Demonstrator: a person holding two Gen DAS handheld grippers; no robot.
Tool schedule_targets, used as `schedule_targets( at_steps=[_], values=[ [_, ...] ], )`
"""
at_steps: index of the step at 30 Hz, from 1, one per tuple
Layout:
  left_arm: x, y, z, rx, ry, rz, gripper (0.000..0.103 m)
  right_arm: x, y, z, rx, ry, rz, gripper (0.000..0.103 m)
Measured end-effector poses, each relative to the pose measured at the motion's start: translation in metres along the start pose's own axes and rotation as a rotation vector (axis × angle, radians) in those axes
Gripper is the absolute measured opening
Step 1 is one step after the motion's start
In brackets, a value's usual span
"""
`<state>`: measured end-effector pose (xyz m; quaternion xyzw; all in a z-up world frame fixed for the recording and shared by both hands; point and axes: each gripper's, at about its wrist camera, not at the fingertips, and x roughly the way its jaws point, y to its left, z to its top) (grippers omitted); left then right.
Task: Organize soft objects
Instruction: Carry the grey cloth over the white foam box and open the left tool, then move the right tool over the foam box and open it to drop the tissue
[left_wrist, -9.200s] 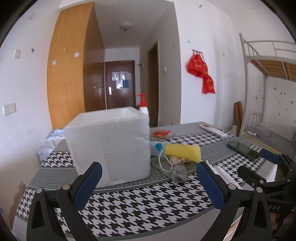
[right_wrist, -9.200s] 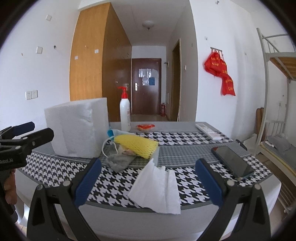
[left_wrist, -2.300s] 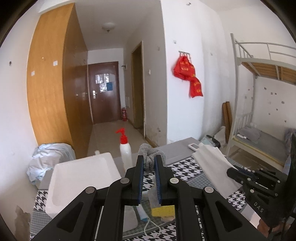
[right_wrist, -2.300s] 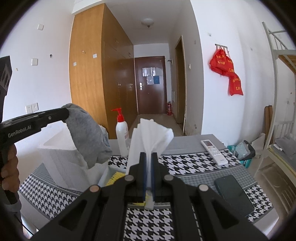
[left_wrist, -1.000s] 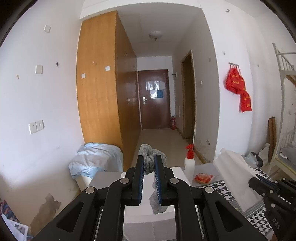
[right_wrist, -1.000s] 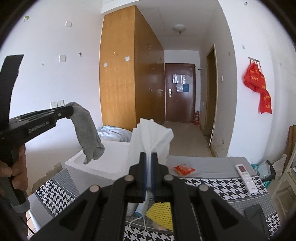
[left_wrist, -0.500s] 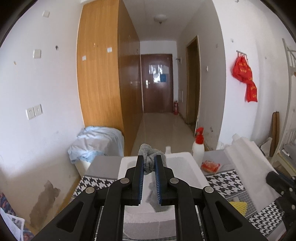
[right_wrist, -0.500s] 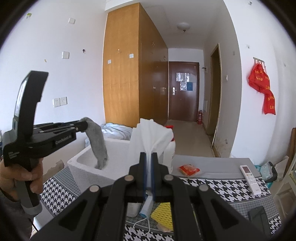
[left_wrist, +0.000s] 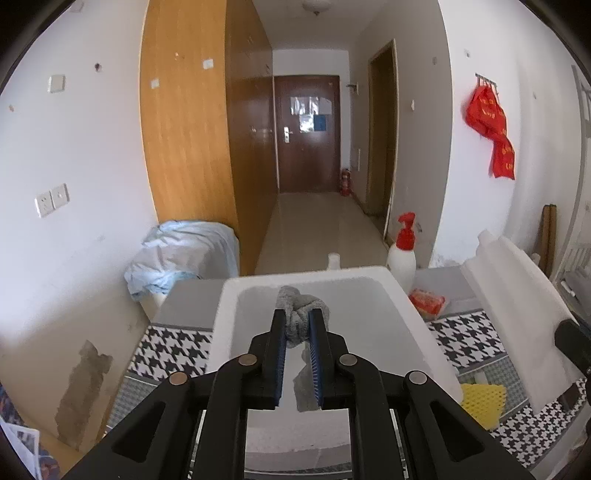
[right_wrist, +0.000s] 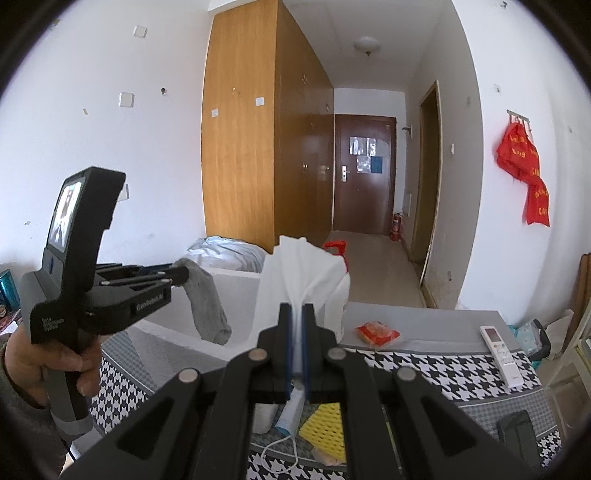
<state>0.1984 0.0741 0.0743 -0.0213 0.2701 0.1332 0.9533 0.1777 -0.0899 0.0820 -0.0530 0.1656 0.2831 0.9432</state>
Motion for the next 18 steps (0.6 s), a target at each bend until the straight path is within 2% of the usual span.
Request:
schedule_targets(
  at_steps=[3, 5, 6, 7, 8, 10, 12, 14, 18],
  values=[
    [0.005, 0.002, -0.003, -0.005, 0.019, -0.022, 0.017, 0.002, 0.001, 0.001, 0.001, 0.004, -0.006, 0.007],
    [0.007, 0.003, -0.002, -0.009, 0.021, -0.018, 0.024, 0.004, 0.001, 0.0, 0.004, 0.008, -0.008, 0.007],
    [0.006, 0.003, -0.003, -0.011, 0.016, -0.02, 0.034, 0.005, 0.0, 0.0, 0.005, 0.01, -0.01, 0.007],
    [0.004, 0.004, -0.003, -0.011, 0.01, -0.026, 0.049, 0.005, 0.0, 0.0, 0.006, 0.012, -0.011, 0.007],
    [0.002, 0.004, -0.003, -0.012, 0.001, -0.029, 0.057, 0.006, 0.0, 0.0, 0.008, 0.013, -0.011, 0.007],
    [-0.002, 0.003, -0.003, -0.009, -0.017, -0.032, 0.084, 0.007, 0.001, 0.001, 0.009, 0.011, -0.013, 0.007],
    [-0.007, 0.004, -0.004, -0.006, -0.04, -0.031, 0.094, 0.008, 0.003, 0.002, 0.009, 0.011, -0.01, 0.007],
    [-0.009, 0.005, -0.004, -0.004, -0.058, -0.022, 0.098, 0.009, 0.004, 0.003, 0.006, 0.011, -0.009, 0.007],
    [-0.016, 0.014, -0.004, -0.012, -0.079, -0.021, 0.098, 0.014, 0.01, 0.007, -0.001, 0.012, 0.0, 0.007]
  ],
)
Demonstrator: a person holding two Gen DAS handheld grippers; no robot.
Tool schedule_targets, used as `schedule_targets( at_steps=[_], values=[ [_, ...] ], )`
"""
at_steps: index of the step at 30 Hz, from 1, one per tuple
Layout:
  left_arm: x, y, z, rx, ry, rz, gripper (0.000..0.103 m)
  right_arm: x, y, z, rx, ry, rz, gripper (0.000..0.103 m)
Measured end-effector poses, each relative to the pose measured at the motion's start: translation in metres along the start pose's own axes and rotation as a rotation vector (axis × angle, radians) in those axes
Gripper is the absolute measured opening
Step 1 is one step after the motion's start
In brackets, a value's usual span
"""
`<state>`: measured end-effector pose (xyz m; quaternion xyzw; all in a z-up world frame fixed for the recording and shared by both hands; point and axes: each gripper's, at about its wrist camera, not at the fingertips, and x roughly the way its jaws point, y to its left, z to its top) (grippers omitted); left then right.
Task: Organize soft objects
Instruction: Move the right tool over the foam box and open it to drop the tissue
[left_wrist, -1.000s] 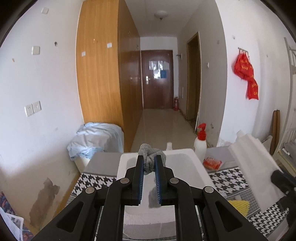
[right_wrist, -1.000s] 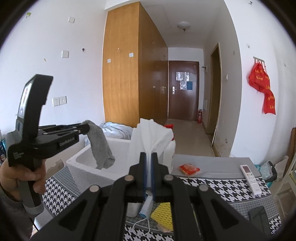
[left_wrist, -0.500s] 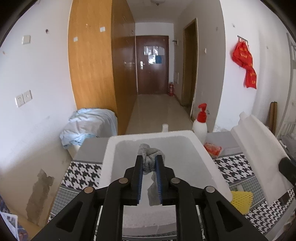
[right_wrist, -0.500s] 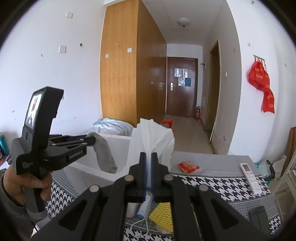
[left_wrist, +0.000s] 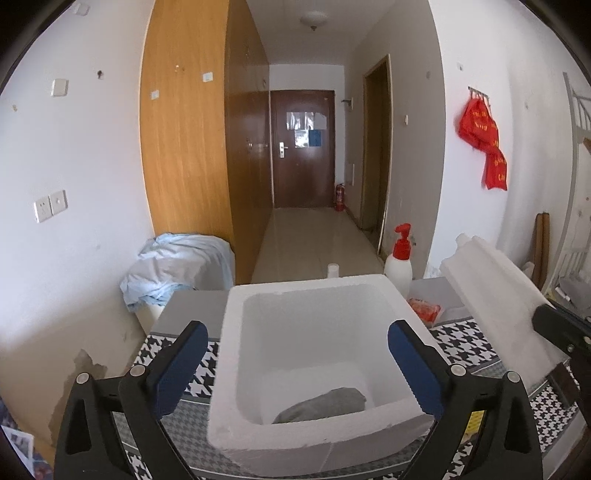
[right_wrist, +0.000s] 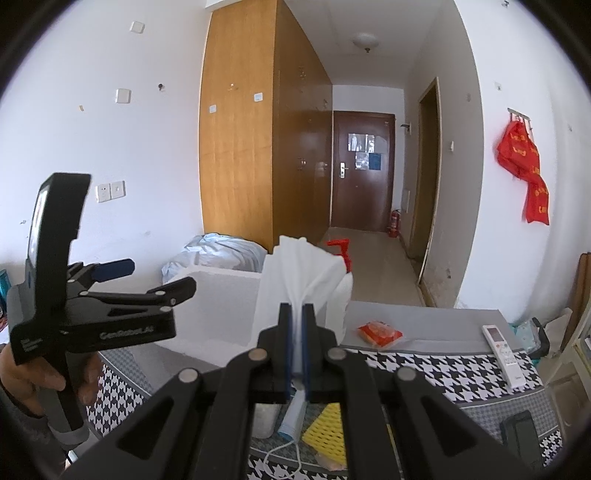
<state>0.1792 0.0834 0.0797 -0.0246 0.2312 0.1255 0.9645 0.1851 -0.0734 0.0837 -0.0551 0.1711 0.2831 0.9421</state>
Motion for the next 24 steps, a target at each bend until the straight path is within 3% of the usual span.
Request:
schedule_targets(
  at_steps=[10, 24],
  values=[
    [-0.03, 0.034, 0.007, -0.042, -0.095, 0.076, 0.102, 0.003, 0.013, 0.009, -0.024, -0.016, 0.03, 0.007],
    [-0.036, 0.063, -0.006, -0.054, -0.095, 0.107, 0.102, 0.029, 0.036, 0.014, -0.052, 0.038, 0.076, 0.007]
  ],
)
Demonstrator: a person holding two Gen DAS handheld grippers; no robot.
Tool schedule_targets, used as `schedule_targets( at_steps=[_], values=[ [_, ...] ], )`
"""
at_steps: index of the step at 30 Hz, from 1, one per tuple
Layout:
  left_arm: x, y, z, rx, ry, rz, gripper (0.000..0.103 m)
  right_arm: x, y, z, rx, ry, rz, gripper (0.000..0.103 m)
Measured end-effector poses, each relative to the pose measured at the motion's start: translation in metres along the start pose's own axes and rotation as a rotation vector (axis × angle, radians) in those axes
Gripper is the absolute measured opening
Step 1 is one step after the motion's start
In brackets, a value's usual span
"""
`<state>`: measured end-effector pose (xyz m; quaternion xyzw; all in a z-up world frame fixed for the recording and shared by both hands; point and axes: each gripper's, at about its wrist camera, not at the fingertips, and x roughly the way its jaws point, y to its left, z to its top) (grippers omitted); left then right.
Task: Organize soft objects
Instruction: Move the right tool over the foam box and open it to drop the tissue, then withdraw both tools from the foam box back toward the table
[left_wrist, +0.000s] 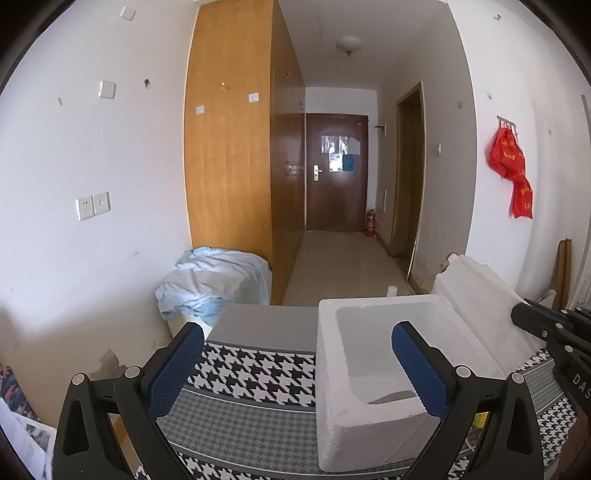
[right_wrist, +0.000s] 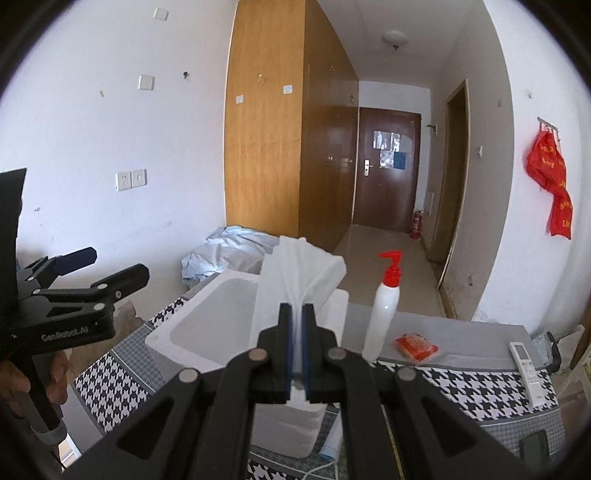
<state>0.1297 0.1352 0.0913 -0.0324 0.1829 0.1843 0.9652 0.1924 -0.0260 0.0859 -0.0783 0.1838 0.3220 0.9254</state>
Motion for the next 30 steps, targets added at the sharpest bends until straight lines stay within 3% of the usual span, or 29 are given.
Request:
schedule_targets(
  at_steps=[25, 27, 29, 30],
  values=[
    [0.001, 0.021, -0.016, -0.036, 0.01, -0.007, 0.102, 0.056, 0.018, -0.002, -0.015, 0.164, 0.043, 0.008],
    [0.001, 0.019, -0.017, -0.033, 0.013, -0.009, 0.102, 0.058, 0.018, -0.003, -0.012, 0.171, 0.047, 0.016],
    [0.002, 0.018, -0.019, -0.027, 0.018, -0.012, 0.102, 0.06, 0.018, -0.003, -0.012, 0.176, 0.047, 0.033],
    [0.002, 0.018, -0.019, -0.024, 0.02, -0.013, 0.102, 0.06, 0.019, -0.003, -0.018, 0.172, 0.044, 0.046]
  ],
)
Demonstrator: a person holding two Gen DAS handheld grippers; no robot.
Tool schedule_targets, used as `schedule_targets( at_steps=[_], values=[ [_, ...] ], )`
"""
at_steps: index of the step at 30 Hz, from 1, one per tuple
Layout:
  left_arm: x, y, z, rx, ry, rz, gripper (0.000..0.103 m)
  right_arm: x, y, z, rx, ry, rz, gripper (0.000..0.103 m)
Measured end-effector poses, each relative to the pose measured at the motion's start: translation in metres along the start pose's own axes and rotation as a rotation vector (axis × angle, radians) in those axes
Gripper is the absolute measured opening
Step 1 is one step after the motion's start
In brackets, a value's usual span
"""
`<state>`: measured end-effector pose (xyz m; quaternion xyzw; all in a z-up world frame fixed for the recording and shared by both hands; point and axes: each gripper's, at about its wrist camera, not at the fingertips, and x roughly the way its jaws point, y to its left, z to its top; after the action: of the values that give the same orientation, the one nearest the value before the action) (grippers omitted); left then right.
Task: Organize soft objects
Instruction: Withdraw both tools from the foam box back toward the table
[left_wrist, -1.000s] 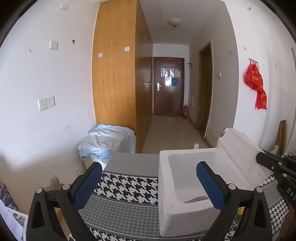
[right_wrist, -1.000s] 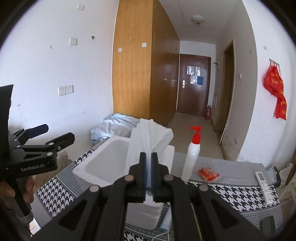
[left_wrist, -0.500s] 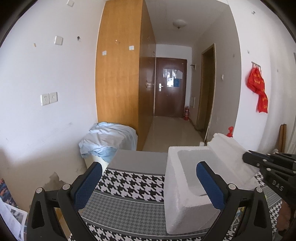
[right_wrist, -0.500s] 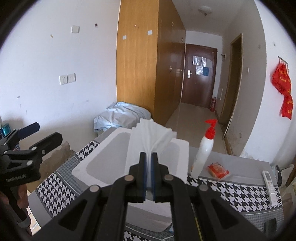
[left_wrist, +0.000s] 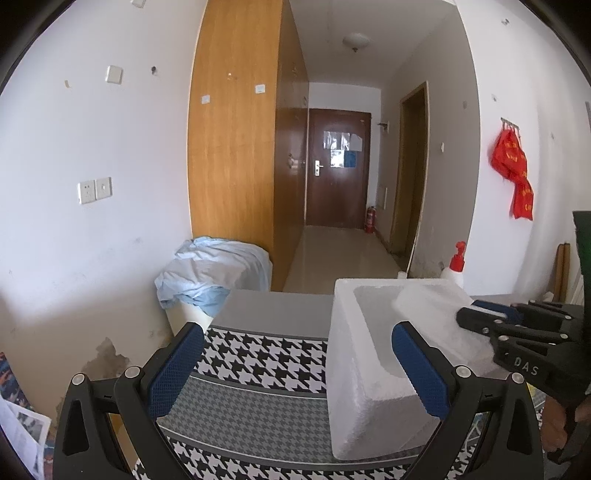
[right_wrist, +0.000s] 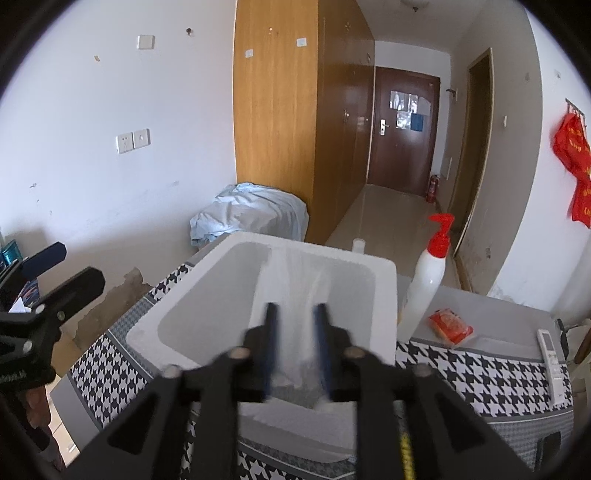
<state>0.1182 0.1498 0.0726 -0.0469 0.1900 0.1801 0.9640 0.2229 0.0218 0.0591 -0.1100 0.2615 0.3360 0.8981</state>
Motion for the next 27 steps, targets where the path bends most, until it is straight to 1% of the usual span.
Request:
schedule_targets(
  at_steps=[1, 2, 3, 4, 12, 14, 15, 19, 21, 23, 24, 27],
  values=[
    [0.0, 0.0, 0.0, 0.0, 0.0, 0.001, 0.102, -0.001, 0.001, 0.0, -0.006, -0.01, -0.004, 0.057],
    [0.0, 0.0, -0.001, -0.001, 0.0, 0.001, 0.102, -0.002, 0.003, -0.001, -0.014, -0.021, -0.006, 0.061],
    [0.0, 0.0, -0.001, -0.003, 0.0, 0.0, 0.102, -0.004, 0.005, -0.001, -0.022, -0.027, -0.008, 0.068],
    [0.001, 0.0, 0.0, -0.002, 0.002, 0.001, 0.102, -0.005, 0.007, -0.001, -0.028, -0.031, -0.007, 0.072],
    [-0.002, -0.003, 0.0, -0.004, -0.001, 0.002, 0.102, -0.017, 0.002, -0.003, -0.016, -0.059, 0.005, 0.073],
    [-0.004, -0.002, 0.001, -0.015, -0.002, -0.01, 0.102, -0.022, -0.001, -0.004, -0.009, -0.067, 0.014, 0.076],
    [-0.005, -0.003, 0.001, -0.019, -0.003, -0.02, 0.102, -0.025, -0.003, -0.004, -0.006, -0.075, 0.015, 0.08],
    [-0.012, -0.01, 0.001, -0.001, -0.013, -0.017, 0.102, -0.037, -0.007, -0.006, -0.012, -0.101, 0.007, 0.081],
    [-0.015, -0.013, 0.002, 0.005, -0.016, -0.018, 0.102, -0.048, -0.012, -0.008, -0.007, -0.127, 0.007, 0.081],
    [-0.018, -0.018, 0.002, 0.013, -0.02, -0.017, 0.102, -0.054, -0.015, -0.01, 0.0, -0.143, 0.004, 0.084],
    [-0.019, -0.02, 0.003, 0.015, -0.022, -0.016, 0.102, -0.059, -0.019, -0.011, 0.007, -0.153, -0.005, 0.087],
    [-0.026, -0.027, 0.003, 0.025, -0.035, -0.024, 0.102, -0.067, -0.025, -0.014, 0.025, -0.166, -0.016, 0.088]
  ],
)
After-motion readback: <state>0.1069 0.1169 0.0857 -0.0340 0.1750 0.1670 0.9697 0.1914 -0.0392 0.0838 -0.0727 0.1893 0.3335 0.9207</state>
